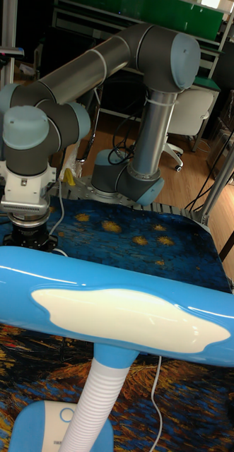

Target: Plug in the power cord of the desk lamp, turn on the socket, and light up the desk lamp

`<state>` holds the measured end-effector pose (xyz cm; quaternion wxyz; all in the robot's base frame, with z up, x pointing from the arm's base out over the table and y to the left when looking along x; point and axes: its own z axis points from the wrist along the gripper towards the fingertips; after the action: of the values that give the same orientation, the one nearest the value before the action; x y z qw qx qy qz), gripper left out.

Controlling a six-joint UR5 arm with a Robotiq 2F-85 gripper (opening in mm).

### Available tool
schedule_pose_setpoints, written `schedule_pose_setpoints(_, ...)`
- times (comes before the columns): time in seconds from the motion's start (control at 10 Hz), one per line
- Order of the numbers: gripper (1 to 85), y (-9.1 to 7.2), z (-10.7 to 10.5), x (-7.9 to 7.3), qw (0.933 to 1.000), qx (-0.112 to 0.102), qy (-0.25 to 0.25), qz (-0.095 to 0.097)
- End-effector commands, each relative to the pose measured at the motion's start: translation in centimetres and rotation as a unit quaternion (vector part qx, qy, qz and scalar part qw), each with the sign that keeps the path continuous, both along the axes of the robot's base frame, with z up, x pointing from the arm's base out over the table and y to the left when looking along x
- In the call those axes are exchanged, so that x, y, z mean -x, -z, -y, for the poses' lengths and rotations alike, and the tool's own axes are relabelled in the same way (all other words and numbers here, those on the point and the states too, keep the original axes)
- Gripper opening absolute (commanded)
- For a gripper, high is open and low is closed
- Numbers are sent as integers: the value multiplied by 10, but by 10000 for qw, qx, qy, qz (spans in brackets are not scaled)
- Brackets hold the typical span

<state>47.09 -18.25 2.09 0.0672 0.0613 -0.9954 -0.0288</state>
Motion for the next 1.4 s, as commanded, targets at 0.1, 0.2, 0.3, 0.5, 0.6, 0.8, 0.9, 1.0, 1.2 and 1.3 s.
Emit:
schedule_pose_setpoints(0.1, 13, 3, 3, -2, 10000, -30, -38, -37)
schedule_pose_setpoints(0.2, 13, 4, 5, -2, 10000, -4, -68, -52)
schedule_pose_setpoints(0.3, 13, 6, 5, -3, 9999, 2, -84, -66)
schedule_pose_setpoints(0.5, 13, 8, 7, -3, 9998, 59, -110, -166)
schedule_pose_setpoints(0.6, 13, -1, 3, -2, 9995, 125, -74, -282)
schedule_pose_setpoints(0.8, 13, -29, -12, -3, 9987, 285, 12, -430)
schedule_pose_setpoints(0.9, 13, -36, -21, 2, 9989, 157, 21, -438)
schedule_pose_setpoints(1.0, 13, -38, -17, 1, 9991, 269, -33, -338)
schedule_pose_setpoints(1.2, 13, -44, -19, 5, 9992, 228, -4, -323)
schedule_pose_setpoints(1.3, 13, -47, -20, 4, 9994, 224, -33, -261)
